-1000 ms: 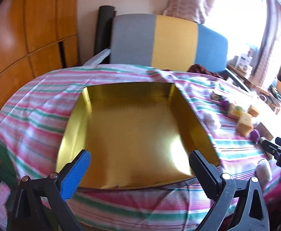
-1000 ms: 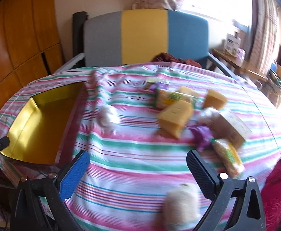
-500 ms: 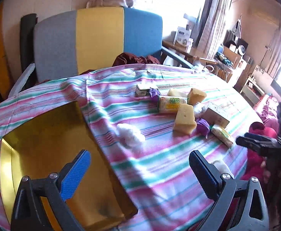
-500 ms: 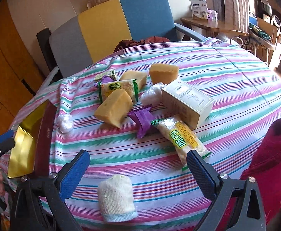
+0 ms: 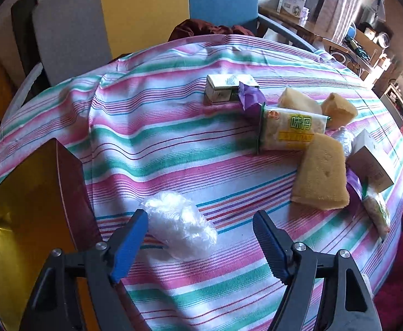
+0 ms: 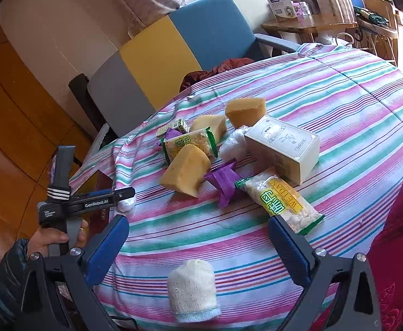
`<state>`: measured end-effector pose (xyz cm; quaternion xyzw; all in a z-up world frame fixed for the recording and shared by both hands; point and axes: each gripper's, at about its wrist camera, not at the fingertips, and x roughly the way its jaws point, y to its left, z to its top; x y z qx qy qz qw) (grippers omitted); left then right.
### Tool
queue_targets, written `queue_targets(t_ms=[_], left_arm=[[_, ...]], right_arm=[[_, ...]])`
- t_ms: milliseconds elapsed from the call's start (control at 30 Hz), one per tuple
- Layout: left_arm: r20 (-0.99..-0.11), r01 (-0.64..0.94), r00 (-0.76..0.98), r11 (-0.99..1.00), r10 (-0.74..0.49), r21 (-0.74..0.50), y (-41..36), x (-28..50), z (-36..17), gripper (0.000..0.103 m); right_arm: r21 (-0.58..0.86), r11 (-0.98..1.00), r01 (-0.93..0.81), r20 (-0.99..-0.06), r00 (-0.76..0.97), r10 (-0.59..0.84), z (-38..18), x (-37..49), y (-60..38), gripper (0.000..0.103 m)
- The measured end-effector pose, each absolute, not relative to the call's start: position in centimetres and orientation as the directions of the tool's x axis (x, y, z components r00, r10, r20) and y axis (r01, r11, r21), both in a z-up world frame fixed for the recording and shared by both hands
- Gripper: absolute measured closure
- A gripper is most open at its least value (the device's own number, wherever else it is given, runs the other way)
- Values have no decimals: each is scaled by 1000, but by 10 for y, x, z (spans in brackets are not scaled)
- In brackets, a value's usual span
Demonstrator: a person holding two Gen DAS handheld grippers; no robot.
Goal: Organize objects
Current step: 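Grasp the clear plastic bundle with the left tool while the right tool grasps the white sock, then carry the plastic bundle into the gold tray and open the left tool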
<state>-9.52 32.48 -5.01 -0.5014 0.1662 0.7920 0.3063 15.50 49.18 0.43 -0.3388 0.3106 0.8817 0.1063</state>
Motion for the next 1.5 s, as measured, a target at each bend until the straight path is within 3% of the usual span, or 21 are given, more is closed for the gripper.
queue_targets(t_ms=[33, 67, 133, 167, 400, 567, 833, 1000, 1100, 1133, 1267, 1500], left_arm=[[-899, -642, -318, -767, 302, -30, 327, -97, -54, 25], [-899, -640, -327, -768, 290, -15, 329, -99, -56, 35], [-915, -649, -279, -759, 293, -45, 335, -103, -68, 65], [-919, -634, -252, -769, 304, -80, 332, -105, -72, 67], [-857, -696, -307, -712, 413, -94, 318, -57, -49, 68], [-801, -729, -317, -670, 508, -137, 294, -15, -27, 68], [-748, -727, -361, -670, 557, -148, 258, 5, -12, 68], [-716, -698, -393, -694, 576, -176, 225, 2, 3, 68], [-716, -654, -422, -734, 557, -185, 190, -12, 9, 67], [-721, -631, -431, -753, 542, -188, 177, -21, 9, 67], [-745, -504, -497, -847, 445, -170, 117, -64, 3, 67], [-789, -279, -546, -950, 280, -143, 28, -149, -15, 67]], right_arm=[[475, -785, -397, -665, -747, -25, 4, 155, 492, 1], [475, -786, -396, -665, -746, -25, 5, 154, 491, 1], [474, -786, -397, -666, -746, -25, 4, 155, 491, 1], [475, -785, -398, -666, -745, -26, 4, 154, 491, 1], [525, -731, -435, -656, -754, -22, 0, 160, 505, 4], [559, -727, -399, -700, -697, -156, -14, 144, 503, 11], [441, -859, -260, -818, -509, -267, -28, 114, 459, 16], [293, -930, -221, -915, -346, -206, -44, 99, 432, 17], [165, -969, -186, -957, -269, -112, -53, 93, 415, 34], [123, -977, -175, -964, -256, -75, -55, 92, 411, 47], [40, -991, -131, -967, -253, -6, -57, 93, 401, 47], [14, -993, -116, -967, -256, 16, -61, 96, 402, 47]])
